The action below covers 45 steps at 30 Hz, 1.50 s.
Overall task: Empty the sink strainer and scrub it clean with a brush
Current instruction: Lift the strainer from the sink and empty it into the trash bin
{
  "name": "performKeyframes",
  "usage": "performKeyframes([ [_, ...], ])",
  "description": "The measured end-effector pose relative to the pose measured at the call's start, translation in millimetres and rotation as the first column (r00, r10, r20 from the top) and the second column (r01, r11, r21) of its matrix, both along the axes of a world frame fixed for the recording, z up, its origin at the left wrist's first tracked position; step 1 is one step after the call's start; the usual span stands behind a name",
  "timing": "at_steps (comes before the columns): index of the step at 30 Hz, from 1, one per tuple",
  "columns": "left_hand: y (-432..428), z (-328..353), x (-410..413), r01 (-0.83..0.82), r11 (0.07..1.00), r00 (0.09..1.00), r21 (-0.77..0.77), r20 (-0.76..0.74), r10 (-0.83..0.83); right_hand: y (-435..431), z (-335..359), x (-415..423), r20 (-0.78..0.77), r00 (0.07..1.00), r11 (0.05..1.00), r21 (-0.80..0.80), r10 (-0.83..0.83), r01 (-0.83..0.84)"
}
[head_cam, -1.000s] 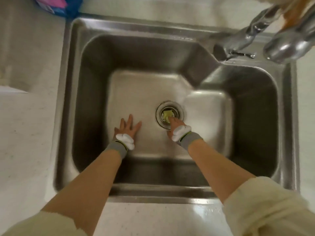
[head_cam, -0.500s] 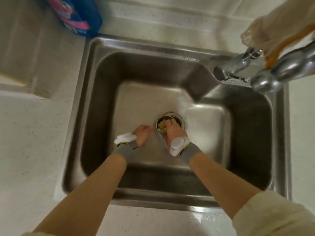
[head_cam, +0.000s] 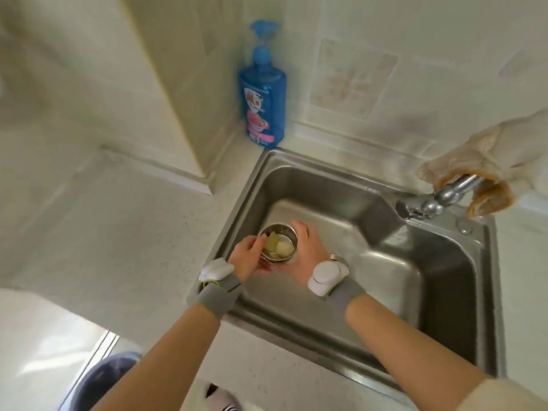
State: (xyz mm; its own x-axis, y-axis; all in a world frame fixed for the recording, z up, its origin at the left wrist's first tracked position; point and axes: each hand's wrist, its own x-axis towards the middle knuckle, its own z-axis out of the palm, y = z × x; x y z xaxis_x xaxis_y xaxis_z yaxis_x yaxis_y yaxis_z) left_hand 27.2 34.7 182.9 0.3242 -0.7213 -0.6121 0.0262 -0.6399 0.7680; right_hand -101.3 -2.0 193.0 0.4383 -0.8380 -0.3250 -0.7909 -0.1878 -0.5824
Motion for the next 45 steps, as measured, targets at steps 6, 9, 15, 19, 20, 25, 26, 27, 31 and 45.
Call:
performKeyframes([
  [6, 70.7, 46.8, 69.5, 0.105, 0.986, 0.873, -0.127, 0.488, -0.03, 45.5, 32.8, 71.7, 0.084, 0.987, 0.989, -0.064, 0.137, -0.132],
  [9, 102.9, 72.8, 98.6, 0.356, 0.933, 0.636, -0.053, 0.745, -0.2, 73.2, 39.6, 100.4, 0.153, 0.972, 0.982, -0.081, 0.181, -0.17],
  [15, 189.0, 92.4, 171.8, 0.416, 0.84, 0.354, 0.349, 0.788, -0.503, 159.0, 47.2, 192.6, 0.114, 0.923, 0.93, -0.068, 0.367, -0.361],
  [19, 249.8, 79.8, 215.8, 0.337, 0.848, 0.394, 0.41, 0.756, -0.523, 216.5, 42.0, 241.2, 0.079, 0.86, 0.863, -0.049, 0.505, -0.503],
  [20, 265.6, 73.0, 227.2, 0.317, 0.86, 0.409, 0.4, 0.76, -0.504, 230.5, 41.1, 252.2, 0.082, 0.849, 0.853, -0.038, 0.521, -0.52],
  [25, 342.0, 59.6, 270.1, 0.303, 0.895, 0.466, 0.327, 0.768, -0.438, 288.9, 36.2, 302.2, 0.056, 0.783, 0.785, -0.042, 0.62, -0.619],
  [26, 356.3, 56.7, 276.7, 0.303, 0.905, 0.466, 0.299, 0.782, -0.415, 297.3, 33.4, 311.6, 0.047, 0.77, 0.771, -0.049, 0.637, -0.635],
  [27, 360.3, 56.2, 278.3, 0.301, 0.91, 0.485, 0.285, 0.776, -0.404, 298.3, 32.9, 315.1, 0.04, 0.763, 0.764, -0.061, 0.645, -0.643],
  [31, 391.9, 51.0, 294.3, 0.198, 0.954, 0.596, 0.225, 0.745, -0.3, 325.4, 25.0, 341.8, -0.03, 0.68, 0.676, -0.079, 0.733, -0.732],
  [45, 456.7, 37.4, 326.2, -0.283, 0.958, 0.656, -0.05, 0.719, 0.231, 345.1, -8.8, 377.4, -0.182, 0.589, 0.593, -0.037, 0.787, -0.804],
])
